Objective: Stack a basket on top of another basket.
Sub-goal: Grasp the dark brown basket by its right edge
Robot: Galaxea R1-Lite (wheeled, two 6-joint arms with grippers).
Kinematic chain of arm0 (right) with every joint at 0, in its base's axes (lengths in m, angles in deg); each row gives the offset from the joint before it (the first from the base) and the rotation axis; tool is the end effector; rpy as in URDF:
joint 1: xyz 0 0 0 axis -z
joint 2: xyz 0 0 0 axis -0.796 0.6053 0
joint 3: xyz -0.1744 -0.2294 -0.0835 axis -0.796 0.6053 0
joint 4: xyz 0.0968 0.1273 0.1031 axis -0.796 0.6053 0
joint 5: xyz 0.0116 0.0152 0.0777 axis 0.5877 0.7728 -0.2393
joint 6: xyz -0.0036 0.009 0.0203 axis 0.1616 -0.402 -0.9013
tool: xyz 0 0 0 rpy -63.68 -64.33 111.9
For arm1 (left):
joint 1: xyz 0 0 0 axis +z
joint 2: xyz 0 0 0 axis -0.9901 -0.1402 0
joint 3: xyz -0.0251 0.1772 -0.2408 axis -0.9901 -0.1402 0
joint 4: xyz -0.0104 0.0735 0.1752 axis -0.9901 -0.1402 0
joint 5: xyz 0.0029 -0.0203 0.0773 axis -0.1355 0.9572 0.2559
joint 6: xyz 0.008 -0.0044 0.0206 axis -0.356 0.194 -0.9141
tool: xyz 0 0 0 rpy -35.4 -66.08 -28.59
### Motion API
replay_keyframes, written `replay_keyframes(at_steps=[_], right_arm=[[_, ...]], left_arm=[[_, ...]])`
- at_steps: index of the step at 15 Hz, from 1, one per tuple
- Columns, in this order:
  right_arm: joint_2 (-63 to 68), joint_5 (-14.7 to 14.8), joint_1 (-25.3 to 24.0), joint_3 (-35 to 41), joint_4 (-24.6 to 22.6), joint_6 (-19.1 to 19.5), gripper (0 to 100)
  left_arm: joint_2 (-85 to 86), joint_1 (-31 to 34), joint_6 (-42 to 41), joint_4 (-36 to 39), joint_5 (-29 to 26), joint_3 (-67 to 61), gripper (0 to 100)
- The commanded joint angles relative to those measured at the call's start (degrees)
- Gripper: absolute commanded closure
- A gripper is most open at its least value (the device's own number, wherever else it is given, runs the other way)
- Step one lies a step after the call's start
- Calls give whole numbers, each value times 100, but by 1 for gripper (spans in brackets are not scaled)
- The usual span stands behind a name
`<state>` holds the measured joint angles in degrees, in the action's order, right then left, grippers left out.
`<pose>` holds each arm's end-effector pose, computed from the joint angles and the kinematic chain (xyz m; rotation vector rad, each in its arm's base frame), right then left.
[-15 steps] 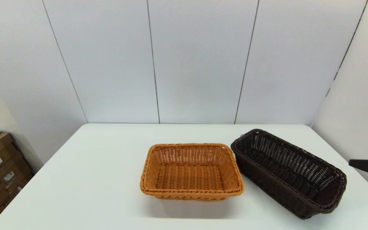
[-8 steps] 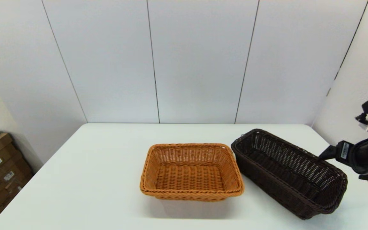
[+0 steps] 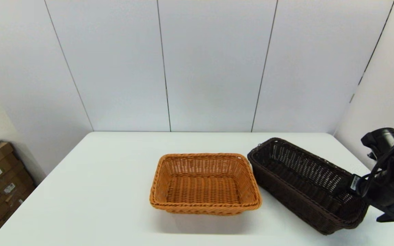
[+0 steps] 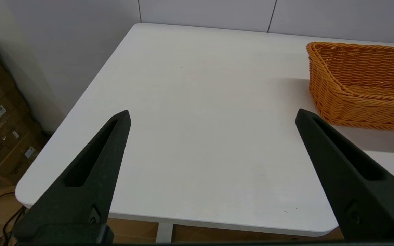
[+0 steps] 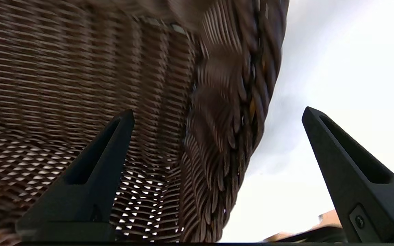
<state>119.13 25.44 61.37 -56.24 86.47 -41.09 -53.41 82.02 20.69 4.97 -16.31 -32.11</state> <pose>0.2585 -0.0407 0.0989 0.5615 1.1882 -0.5568 -0.0291 0.0010 0.0782 -0.0891 0.0916 0.0523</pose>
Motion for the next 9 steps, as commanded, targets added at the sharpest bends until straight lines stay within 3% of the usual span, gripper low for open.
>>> replay_keyframes(at_steps=[1,4,9], right_arm=[[56,-167,-88,128,-7,-295,0],[144,-352,-168,145,-7,-541,0],[355,-343,-176,277,-236,-559,0]], left_arm=[[11,1,4,-4,5,2,0],[11,1,4,-4,5,2,0],[11,1,4,-4,5,2,0]])
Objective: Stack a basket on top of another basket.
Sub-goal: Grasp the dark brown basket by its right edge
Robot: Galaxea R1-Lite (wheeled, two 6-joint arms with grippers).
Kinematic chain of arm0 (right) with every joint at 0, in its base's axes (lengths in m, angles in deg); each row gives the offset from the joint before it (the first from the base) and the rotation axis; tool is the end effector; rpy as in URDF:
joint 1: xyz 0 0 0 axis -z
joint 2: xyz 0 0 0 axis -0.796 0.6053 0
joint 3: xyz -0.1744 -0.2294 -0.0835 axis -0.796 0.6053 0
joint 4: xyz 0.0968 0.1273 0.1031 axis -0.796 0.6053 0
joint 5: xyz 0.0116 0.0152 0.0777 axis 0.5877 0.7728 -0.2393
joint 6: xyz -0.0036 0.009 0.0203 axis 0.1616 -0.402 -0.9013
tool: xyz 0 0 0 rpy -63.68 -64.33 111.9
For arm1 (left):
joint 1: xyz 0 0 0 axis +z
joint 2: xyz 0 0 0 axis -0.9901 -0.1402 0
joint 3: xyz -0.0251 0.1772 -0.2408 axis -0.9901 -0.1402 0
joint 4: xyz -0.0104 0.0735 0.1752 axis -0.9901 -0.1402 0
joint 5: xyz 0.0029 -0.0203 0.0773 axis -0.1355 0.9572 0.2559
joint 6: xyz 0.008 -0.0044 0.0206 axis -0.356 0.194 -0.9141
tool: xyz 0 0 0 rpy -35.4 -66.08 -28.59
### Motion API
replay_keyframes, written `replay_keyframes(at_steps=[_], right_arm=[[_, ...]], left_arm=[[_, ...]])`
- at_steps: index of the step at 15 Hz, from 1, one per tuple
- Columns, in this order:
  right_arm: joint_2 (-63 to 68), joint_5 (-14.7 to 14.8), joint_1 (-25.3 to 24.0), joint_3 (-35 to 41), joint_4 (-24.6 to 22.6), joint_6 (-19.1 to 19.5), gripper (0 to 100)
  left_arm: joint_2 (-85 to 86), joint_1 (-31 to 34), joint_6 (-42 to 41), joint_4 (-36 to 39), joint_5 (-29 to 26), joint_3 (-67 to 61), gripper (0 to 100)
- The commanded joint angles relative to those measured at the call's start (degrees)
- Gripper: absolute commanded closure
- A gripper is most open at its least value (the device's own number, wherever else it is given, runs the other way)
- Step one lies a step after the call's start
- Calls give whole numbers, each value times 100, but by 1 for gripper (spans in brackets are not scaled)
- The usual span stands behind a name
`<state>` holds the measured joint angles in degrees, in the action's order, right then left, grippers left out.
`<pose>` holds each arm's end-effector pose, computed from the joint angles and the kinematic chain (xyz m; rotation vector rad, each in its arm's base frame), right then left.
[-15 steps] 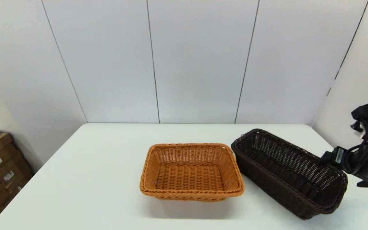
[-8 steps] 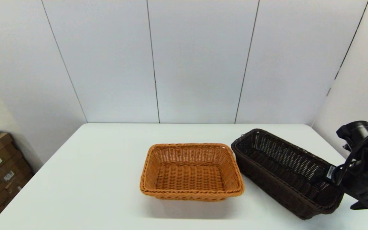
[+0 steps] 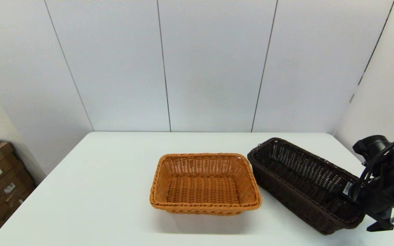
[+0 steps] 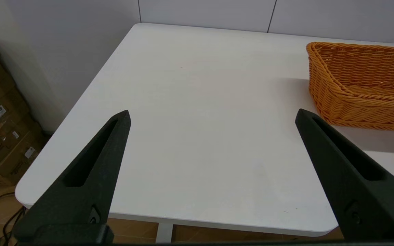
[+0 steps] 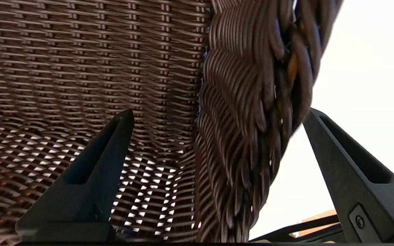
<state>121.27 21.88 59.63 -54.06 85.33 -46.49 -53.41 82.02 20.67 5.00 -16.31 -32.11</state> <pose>0.2575 -0.0312 0.0825 0.6579 1.2466 -0.5560 -0.0291 0.0010 0.0782 -0.0888 0.0911 0.0522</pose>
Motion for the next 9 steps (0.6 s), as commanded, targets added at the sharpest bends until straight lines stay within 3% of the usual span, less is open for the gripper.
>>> replay_keyframes(at_steps=[1,5,6,9], right_arm=[[219,13,-3,77,-202,-18,0],[404,4,-12,121,-413,-62,0],[395,-5,-12,121,-413,-71,100],[369,13,-12,103,-421,-80,100]], left_arm=[[11,1,7,-7,5,2,0],[11,1,7,-7,5,2,0],[11,1,7,-7,5,2,0],[11,1,7,-7,5,2,0]])
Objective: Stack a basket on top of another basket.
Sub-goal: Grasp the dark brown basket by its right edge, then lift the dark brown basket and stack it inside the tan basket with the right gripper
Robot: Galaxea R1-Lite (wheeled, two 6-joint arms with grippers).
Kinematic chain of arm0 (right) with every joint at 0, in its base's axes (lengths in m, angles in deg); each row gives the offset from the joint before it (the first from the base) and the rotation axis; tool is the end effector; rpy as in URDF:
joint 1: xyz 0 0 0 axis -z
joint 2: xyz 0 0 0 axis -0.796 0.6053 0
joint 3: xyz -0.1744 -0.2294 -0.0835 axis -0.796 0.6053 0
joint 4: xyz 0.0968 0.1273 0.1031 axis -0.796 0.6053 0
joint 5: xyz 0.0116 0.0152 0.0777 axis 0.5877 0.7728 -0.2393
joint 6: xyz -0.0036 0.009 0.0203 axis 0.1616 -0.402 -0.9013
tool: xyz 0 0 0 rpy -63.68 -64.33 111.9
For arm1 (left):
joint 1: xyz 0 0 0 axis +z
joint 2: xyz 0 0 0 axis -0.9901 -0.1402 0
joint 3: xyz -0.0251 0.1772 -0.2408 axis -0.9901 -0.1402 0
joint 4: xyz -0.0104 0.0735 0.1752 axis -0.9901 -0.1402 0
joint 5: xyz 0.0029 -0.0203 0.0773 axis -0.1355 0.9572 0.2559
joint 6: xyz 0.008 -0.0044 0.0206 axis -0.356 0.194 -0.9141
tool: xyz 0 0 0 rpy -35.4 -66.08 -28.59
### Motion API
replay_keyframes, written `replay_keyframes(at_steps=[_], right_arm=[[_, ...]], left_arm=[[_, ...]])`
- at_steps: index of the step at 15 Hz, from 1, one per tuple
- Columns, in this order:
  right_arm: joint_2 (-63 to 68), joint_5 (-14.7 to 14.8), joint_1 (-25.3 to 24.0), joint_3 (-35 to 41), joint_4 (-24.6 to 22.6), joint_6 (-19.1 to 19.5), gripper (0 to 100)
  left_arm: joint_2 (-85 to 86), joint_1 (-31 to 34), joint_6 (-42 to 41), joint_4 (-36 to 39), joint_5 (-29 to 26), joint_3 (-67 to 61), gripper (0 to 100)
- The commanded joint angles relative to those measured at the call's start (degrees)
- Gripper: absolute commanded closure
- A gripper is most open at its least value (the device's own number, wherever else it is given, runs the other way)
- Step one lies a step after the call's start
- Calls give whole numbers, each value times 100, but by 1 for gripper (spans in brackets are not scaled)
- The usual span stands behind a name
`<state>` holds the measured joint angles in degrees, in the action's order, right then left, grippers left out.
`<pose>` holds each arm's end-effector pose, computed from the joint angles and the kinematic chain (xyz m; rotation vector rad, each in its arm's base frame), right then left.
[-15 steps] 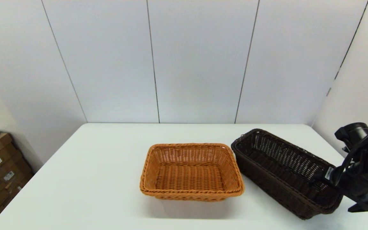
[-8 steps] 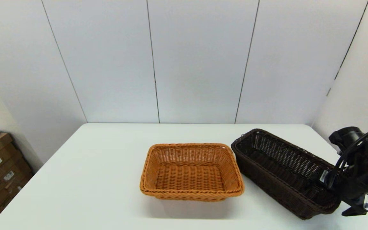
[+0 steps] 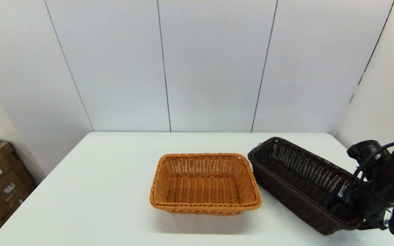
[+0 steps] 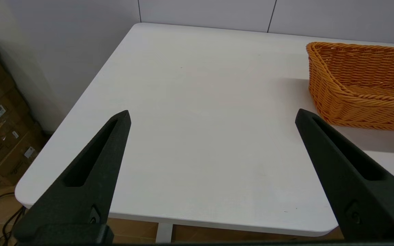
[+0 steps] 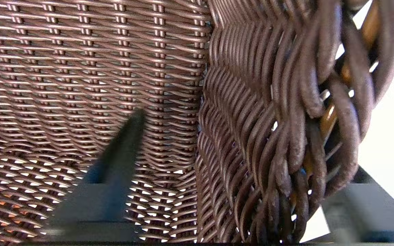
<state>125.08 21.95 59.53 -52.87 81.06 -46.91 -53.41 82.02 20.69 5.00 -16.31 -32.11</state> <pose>0.2653 -0.0317 0.0631 0.6606 1.2575 -0.5644 -0.0291 0.0010 0.0782 -0.0891 0.0911 0.0522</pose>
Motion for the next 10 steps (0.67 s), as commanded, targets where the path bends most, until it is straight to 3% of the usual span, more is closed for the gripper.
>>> replay_keyframes(at_steps=[1,7,10], right_arm=[[-20,7,-1,-15,5,-39,100],[-249,-2,184,-270,32,-109,100],[-249,-72,394,-578,32,-522,100]], left_arm=[[11,1,4,-7,5,2,0],[11,1,4,-7,5,2,0],[11,1,4,-7,5,2,0]])
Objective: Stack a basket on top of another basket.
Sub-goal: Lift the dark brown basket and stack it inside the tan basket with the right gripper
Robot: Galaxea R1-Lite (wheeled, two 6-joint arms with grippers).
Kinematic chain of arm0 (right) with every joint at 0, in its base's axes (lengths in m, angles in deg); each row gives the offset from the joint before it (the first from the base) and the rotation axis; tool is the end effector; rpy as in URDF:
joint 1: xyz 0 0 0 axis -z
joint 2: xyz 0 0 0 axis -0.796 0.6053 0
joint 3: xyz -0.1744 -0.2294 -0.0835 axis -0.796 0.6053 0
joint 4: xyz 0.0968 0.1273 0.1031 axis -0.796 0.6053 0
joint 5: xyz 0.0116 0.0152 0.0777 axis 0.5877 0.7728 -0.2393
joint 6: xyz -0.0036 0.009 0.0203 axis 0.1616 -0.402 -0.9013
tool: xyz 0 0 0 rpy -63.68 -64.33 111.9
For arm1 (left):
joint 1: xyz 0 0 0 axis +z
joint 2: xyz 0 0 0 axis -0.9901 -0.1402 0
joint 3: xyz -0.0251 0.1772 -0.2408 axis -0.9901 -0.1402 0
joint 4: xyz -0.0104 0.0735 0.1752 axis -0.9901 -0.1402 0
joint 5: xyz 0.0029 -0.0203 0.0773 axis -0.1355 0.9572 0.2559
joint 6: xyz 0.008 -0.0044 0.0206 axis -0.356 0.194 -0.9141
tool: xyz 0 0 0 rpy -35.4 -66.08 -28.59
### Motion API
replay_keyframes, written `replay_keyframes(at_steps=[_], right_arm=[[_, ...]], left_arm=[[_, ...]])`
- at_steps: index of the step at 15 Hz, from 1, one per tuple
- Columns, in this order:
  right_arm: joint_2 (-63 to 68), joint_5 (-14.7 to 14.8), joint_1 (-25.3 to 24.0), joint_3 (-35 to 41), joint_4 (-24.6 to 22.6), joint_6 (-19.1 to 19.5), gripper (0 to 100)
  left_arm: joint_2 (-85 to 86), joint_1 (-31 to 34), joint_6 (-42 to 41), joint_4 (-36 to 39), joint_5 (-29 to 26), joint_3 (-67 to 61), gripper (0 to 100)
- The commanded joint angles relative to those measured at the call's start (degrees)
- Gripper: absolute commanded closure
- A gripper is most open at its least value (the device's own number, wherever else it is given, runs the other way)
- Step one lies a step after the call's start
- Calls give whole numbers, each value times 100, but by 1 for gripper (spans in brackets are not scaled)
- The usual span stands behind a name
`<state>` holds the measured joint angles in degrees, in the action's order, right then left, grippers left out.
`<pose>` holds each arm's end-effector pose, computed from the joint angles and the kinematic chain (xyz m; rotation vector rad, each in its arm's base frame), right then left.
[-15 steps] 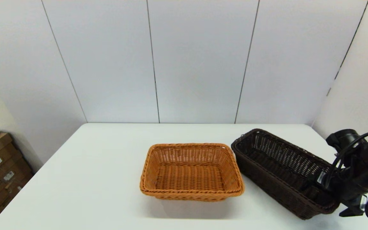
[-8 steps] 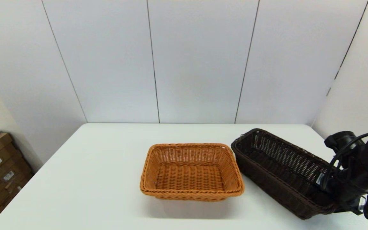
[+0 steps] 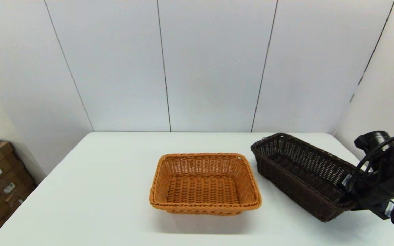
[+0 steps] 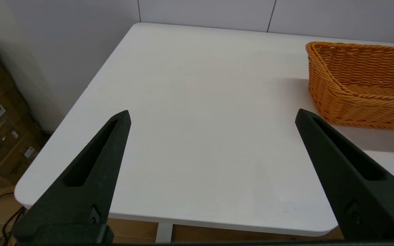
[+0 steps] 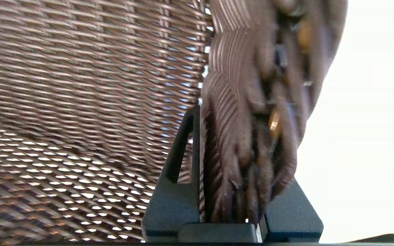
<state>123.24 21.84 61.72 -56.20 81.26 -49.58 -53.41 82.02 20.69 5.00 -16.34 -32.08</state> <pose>0.2735 -0.0433 0.0822 0.7343 1.1529 -0.5959 -0.0292 0.0010 0.0784 -0.0892 0.0906 0.0517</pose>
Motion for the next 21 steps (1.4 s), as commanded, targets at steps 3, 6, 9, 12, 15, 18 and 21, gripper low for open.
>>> replay_keyframes(at_steps=[3,6,9,12,15,18,21], right_arm=[[-399,-334,228,-676,83,-580,100],[-979,-747,149,-1264,460,-598,100],[-1269,-914,-203,-1889,1120,-580,100],[-1488,-914,-1091,-2020,1164,-571,100],[-1489,-861,-2426,-2178,1164,-545,100],[-1225,-853,-3481,-2381,1155,-536,100],[-680,-844,-3973,-2653,1164,-159,100]], left_arm=[[11,1,4,-7,8,0,0],[11,1,4,-7,8,0,0],[11,1,4,-7,8,0,0],[11,1,4,-7,8,0,0],[11,1,4,-7,8,0,0],[11,1,4,-7,8,0,0],[11,1,4,-7,8,0,0]])
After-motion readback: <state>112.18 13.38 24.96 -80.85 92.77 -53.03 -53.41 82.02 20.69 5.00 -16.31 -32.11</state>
